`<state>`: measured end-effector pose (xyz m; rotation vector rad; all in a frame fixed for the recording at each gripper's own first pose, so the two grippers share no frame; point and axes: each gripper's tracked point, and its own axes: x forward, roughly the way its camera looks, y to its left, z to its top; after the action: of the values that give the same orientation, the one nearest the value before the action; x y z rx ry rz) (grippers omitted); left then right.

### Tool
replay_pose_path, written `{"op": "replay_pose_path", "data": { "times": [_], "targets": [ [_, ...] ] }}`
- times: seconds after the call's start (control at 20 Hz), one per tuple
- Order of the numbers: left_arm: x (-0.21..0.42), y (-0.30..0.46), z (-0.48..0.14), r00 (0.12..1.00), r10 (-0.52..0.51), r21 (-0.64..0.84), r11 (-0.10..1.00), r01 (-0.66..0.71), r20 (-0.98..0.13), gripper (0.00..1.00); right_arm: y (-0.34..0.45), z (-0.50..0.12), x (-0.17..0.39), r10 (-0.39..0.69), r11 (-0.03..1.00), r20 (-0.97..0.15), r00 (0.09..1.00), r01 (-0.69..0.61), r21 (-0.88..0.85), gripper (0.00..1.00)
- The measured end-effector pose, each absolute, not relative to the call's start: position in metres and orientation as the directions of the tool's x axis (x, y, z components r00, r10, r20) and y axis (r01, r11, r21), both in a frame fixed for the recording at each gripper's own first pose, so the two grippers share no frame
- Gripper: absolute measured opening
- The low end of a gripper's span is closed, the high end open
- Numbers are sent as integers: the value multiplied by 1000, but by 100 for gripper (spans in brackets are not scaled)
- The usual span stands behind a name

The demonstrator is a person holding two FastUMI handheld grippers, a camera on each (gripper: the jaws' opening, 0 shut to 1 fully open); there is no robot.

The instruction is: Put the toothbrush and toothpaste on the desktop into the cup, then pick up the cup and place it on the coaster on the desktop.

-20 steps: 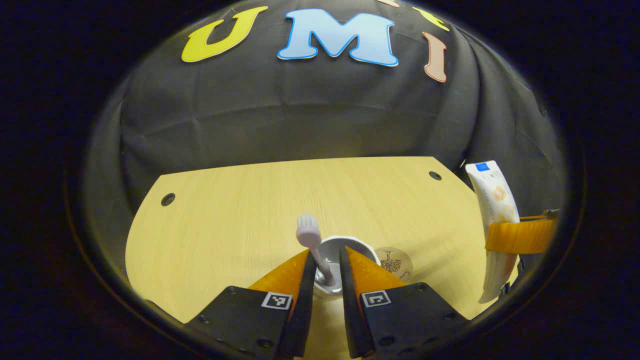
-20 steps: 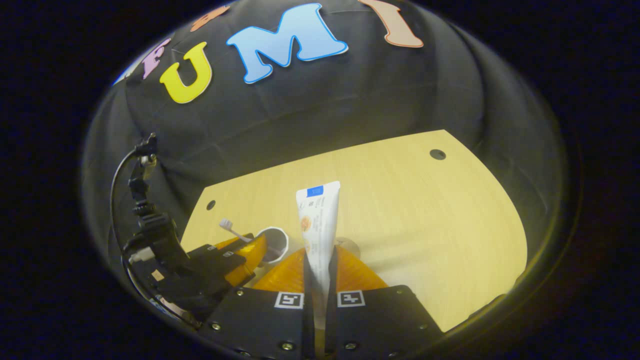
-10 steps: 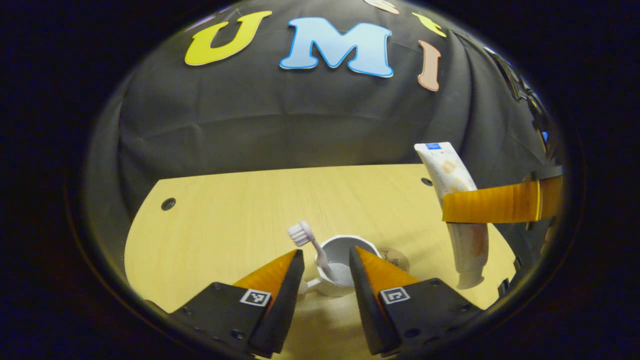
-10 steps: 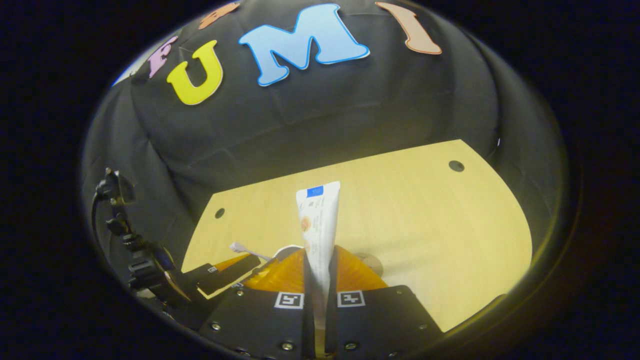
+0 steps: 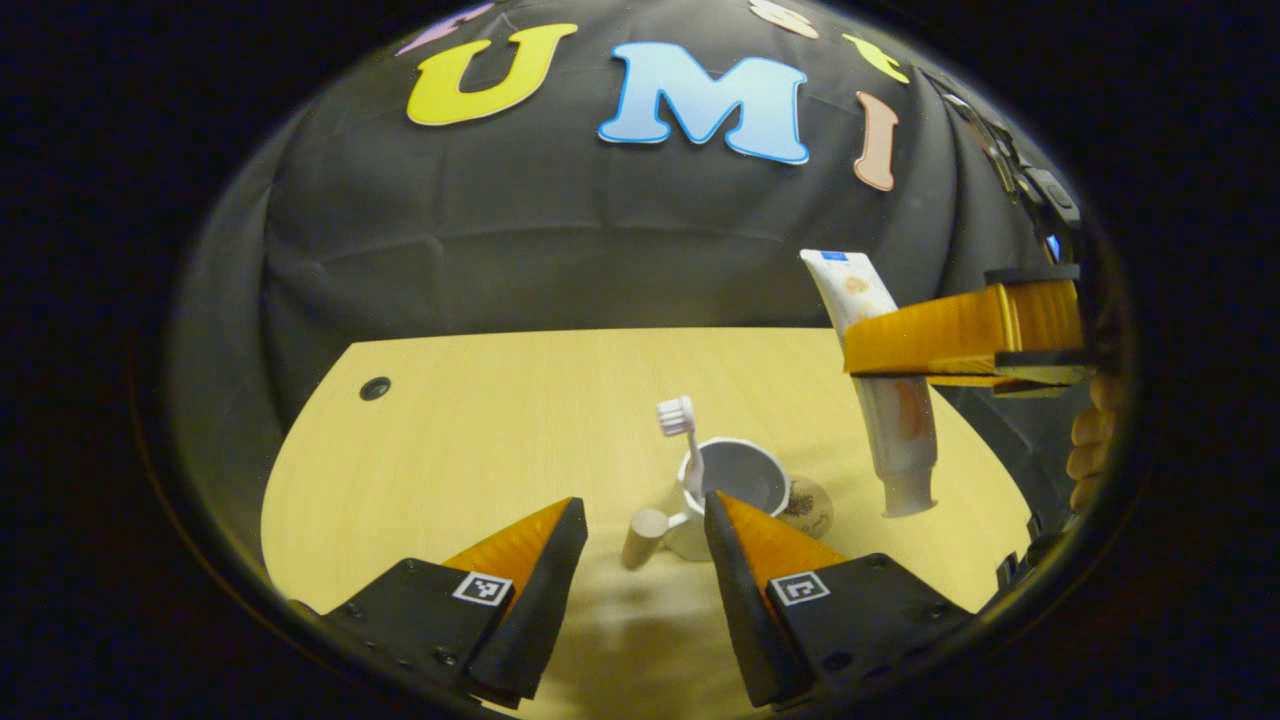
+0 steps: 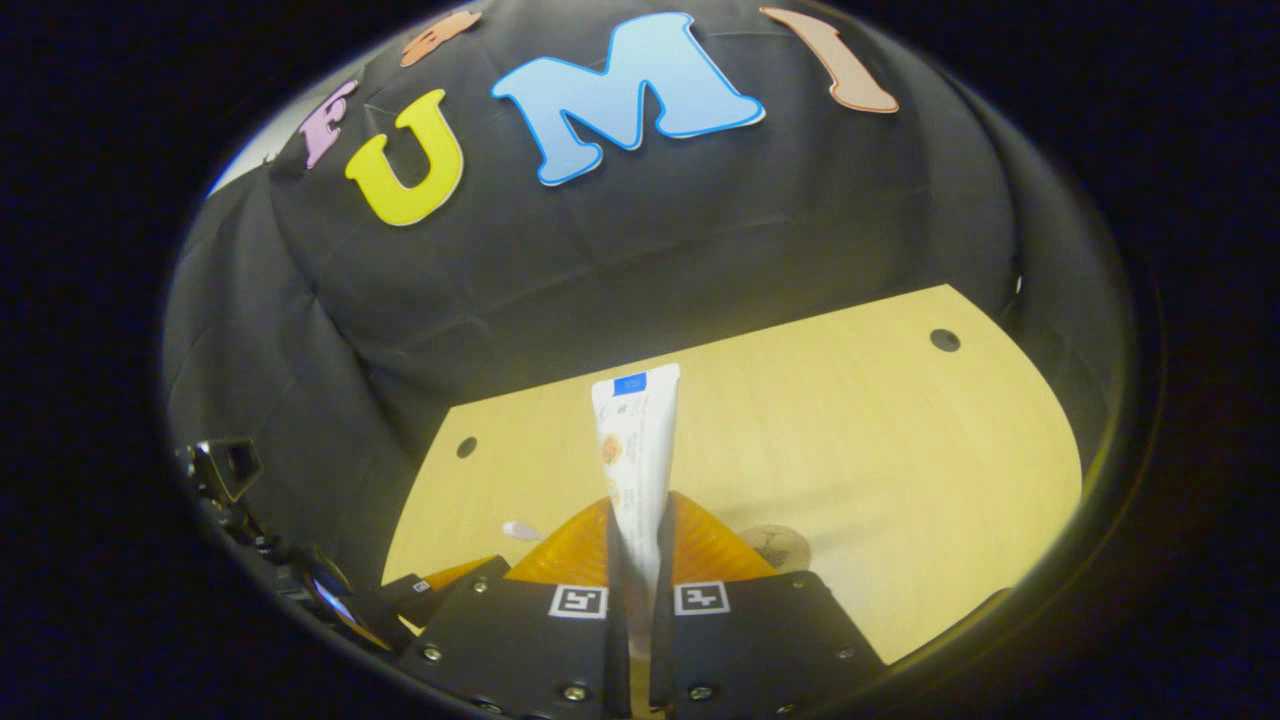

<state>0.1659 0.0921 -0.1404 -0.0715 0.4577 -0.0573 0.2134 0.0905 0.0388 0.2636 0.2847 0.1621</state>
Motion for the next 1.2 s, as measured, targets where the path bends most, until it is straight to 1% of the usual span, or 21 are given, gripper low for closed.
{"op": "replay_pose_path", "data": {
  "times": [0.2, 0.5, 0.7, 0.95, 1.05, 1.2],
  "targets": [
    [145, 121, -146, 891, -24, -82, 996, -16, -453, 79, 108, 37, 235, 241, 937, -236, 942, -162, 310, 10],
    [111, 168, -161, 871, 57, -76, 991, -107, -489, 79, 115, 25, 270, 233, 940, -240, 942, -154, 306, 10],
    [93, 187, -172, 854, 95, -77, 985, -156, -512, 79, 125, 26, 284, 238, 944, -197, 951, -178, 279, 10],
    [84, 191, -184, 836, 107, -77, 982, -175, -539, 80, 131, 21, 292, 218, 971, -116, 969, -204, 124, 10],
    [82, 188, -184, 829, 103, -82, 981, -176, -549, 79, 129, 10, 296, 206, 975, -114, 972, -194, 106, 10],
    [81, 179, -177, 825, 93, -80, 983, -165, -558, 79, 124, -5, 301, 191, 976, -117, 975, -176, 124, 10]
  ]
}}
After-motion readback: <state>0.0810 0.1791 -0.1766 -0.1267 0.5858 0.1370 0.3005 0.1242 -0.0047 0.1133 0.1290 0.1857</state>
